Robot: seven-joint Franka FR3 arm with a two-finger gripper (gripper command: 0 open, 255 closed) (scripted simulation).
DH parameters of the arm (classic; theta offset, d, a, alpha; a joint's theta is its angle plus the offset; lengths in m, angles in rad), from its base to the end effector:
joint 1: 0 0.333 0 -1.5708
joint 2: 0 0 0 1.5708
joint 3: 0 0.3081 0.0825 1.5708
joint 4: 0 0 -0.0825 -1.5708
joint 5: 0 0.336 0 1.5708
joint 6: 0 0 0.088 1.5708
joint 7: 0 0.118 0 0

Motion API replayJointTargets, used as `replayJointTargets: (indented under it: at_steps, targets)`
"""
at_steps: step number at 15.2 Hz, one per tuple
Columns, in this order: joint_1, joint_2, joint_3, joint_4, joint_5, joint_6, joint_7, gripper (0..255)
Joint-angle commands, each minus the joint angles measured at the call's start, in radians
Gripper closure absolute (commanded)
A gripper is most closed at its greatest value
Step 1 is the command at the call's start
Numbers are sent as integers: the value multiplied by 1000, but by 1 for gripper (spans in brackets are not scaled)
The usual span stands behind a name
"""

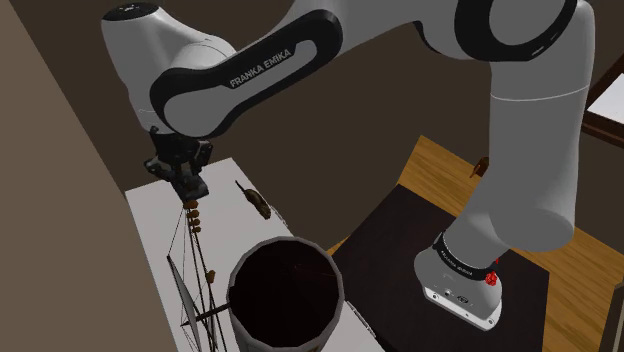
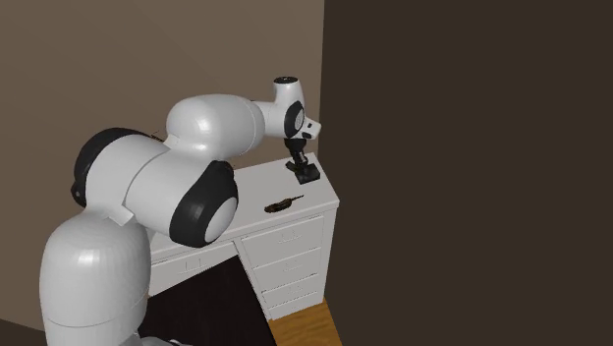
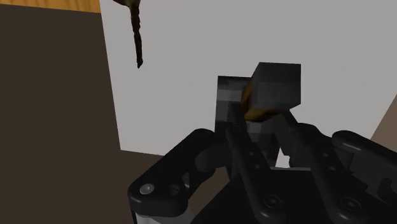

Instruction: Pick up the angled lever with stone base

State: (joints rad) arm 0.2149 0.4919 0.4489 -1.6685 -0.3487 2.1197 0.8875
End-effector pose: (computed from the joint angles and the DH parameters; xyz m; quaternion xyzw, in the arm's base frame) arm 0.5256 0.3444 0.3508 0.9979 -0.0454 0.0386 0.0266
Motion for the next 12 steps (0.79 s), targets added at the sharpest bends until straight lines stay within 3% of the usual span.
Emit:
replayJointTargets:
  at_steps: [1,6,12]
  targets:
    - [0,2,0,0,0,1,0,255]
    - [0,1,0,-1,0,1,0,255]
    - [-5,-33,11,32,22,-62,-18,255]
